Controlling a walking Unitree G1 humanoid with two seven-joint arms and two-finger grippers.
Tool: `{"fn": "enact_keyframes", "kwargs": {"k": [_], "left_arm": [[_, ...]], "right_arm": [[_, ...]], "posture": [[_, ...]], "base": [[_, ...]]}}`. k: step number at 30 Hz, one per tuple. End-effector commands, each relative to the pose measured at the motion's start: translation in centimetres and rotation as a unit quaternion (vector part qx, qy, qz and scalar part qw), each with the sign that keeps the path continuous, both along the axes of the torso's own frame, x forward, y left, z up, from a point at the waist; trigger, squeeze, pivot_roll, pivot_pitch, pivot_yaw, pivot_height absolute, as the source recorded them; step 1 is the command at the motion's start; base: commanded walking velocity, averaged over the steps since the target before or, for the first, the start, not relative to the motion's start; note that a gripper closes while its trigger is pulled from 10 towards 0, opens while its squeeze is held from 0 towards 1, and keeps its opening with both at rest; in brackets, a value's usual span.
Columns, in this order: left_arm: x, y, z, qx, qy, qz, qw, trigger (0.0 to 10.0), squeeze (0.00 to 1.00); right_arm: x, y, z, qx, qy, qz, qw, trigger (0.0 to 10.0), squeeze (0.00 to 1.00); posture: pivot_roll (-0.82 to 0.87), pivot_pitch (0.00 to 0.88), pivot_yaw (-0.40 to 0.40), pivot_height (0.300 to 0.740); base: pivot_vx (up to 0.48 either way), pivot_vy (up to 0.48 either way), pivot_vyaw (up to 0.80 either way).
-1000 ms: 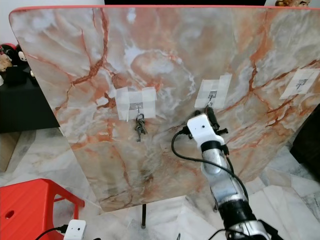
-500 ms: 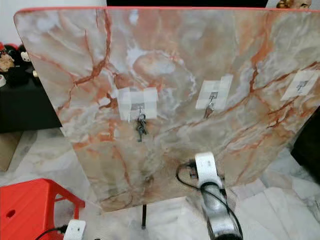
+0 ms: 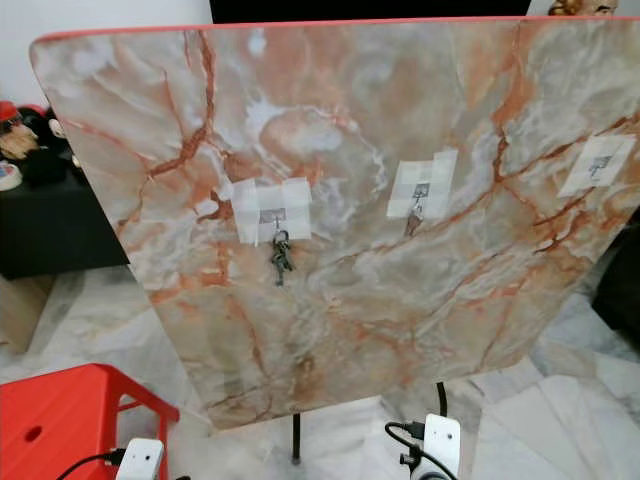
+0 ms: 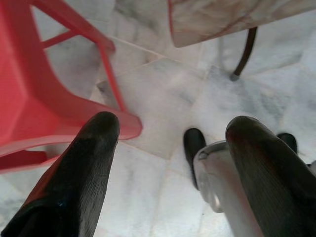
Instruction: Hang keys on a hook
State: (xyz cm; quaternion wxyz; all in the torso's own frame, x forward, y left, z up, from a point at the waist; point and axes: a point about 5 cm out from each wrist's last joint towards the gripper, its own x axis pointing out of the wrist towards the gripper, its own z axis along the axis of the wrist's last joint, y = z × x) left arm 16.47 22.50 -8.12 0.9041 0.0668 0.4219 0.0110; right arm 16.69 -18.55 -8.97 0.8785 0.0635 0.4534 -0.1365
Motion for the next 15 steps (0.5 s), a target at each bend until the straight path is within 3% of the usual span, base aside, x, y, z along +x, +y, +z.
{"fn": "enact_keyframes", "kwargs": {"k": [1, 5, 15], "left_arm": [[0.2, 0.2, 0.1, 0.005, 0.007, -0.009, 1.0, 10.0, 0.0], [0.8, 0.4, 0.4, 0.012, 0.002, -0.015, 1.0, 10.0, 0.0], [0.8, 0.7, 0.4, 0.012, -0.001, 0.011, 1.0, 10.0, 0.0]], "right_arm": [[-0.7, 0.0, -0.3, 0.012, 0.007, -0.019, 1.0, 10.0, 0.0], [-2.2, 0.2, -1.0, 0.027, 0.036, -0.026, 0.999, 10.0, 0.0], [-2.0, 0.5, -1.0, 0.041, 0.024, -0.029, 0.998, 10.0, 0.0]], "posture": [[0.02, 0.0, -0.007, 0.74], [0.02, 0.0, 0.003, 0.74], [0.02, 0.0, -0.002, 0.74]], "base": [[0.0, 0.0, 0.0], [0.0, 0.0, 0.0], [0.0, 0.0, 0.0]]}}
